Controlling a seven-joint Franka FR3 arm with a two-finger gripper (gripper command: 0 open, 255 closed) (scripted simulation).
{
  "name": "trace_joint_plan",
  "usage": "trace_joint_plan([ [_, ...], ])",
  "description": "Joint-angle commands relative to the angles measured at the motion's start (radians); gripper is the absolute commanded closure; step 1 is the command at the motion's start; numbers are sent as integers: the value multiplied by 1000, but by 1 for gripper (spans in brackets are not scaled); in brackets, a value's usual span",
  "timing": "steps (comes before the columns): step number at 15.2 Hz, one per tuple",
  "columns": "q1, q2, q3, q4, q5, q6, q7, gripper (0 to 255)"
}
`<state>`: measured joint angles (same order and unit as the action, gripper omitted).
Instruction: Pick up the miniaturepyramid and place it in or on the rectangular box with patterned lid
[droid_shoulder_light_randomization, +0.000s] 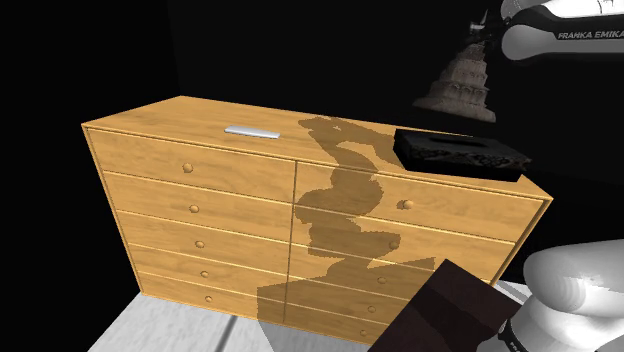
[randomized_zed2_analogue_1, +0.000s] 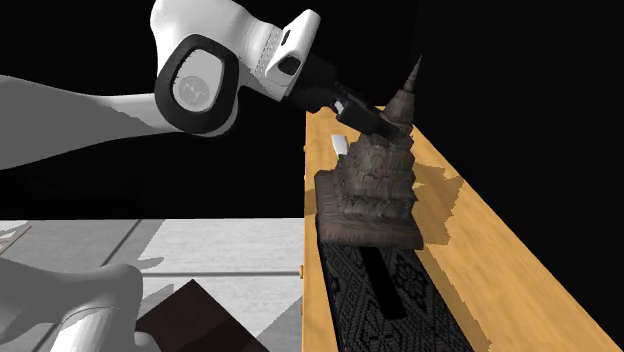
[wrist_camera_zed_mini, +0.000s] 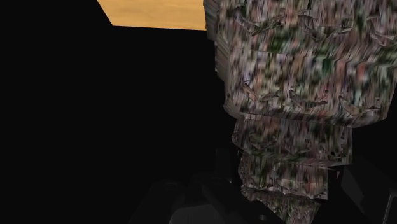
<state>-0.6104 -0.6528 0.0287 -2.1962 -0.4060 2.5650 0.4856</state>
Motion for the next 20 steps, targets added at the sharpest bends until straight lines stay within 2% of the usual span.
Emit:
trace_joint_plan([
  [1, 16, -28, -55, -16, 13, 6, -56, 255],
  [4, 38, -57, -132, -28, 29, 5, -133, 255],
  [20, -21, -97, -124, -267, -32, 205, -65, 255],
])
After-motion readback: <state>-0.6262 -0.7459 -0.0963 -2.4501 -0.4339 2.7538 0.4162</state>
